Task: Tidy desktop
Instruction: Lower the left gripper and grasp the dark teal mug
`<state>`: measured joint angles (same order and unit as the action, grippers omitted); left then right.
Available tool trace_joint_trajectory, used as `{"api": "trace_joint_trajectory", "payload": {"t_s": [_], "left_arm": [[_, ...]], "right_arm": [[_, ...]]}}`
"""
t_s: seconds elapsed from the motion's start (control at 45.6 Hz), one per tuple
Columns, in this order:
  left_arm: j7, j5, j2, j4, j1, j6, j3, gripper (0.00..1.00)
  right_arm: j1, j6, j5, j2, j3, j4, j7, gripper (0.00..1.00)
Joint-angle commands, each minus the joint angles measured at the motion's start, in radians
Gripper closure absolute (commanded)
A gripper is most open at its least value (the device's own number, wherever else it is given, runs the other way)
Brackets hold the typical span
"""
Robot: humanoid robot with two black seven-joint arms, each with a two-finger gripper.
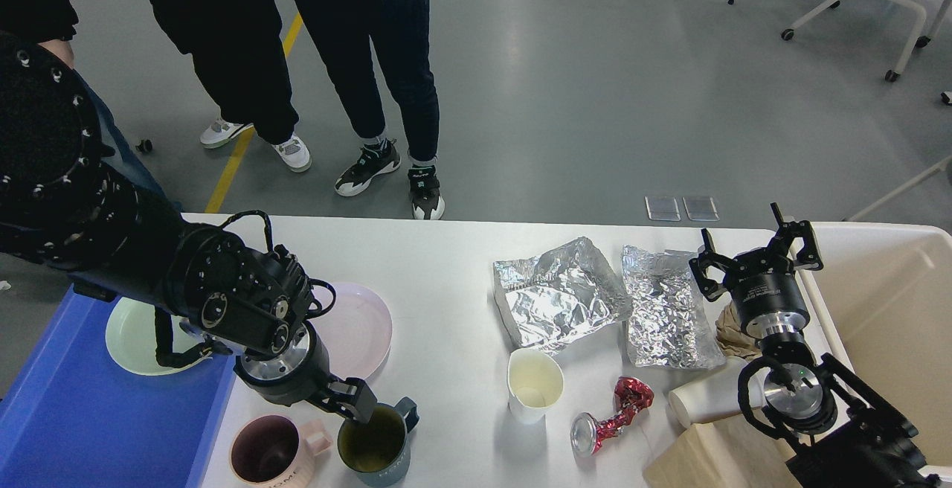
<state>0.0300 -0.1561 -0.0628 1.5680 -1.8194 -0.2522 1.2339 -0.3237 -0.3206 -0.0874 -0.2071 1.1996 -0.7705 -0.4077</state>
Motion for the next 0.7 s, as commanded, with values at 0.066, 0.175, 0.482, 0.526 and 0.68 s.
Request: {"api": "trace_joint_trajectory", "payload": {"t_s": [0.066, 0.175, 0.482, 0.526, 0.68], "left_arm": [[0.001, -0.01, 0.029, -0.092, 0.104, 0.005, -0.016, 0.11], [0.001, -0.01, 0.047, -0.14, 0.144, 0.005, -0.021, 0.11], [-0.001, -0.011, 0.064, -0.227, 0.218, 0.005, -0.025, 0.32], [-0.001, -0.013, 0.064, -0.229, 0.219, 0.005, -0.025, 0.38], [0.002, -0.011, 0.075, -0.243, 0.235, 0.005, -0.028, 0.55]], "right_arm": [[0.0, 0.0, 0.0, 0.0, 0.0, -0.001, 0.0, 0.0], [0.0, 0.0, 0.0, 0.0, 0.0, -0.001, 0.001, 0.0], [0.0, 0.0, 0.0, 0.0, 0.0, -0.001, 0.0, 0.0], [0.0, 0.0, 0.0, 0.0, 0.0, -0.001, 0.0, 0.0], [0.0, 0.0, 0.0, 0.0, 0.0, -0.001, 0.001, 0.0]]}}
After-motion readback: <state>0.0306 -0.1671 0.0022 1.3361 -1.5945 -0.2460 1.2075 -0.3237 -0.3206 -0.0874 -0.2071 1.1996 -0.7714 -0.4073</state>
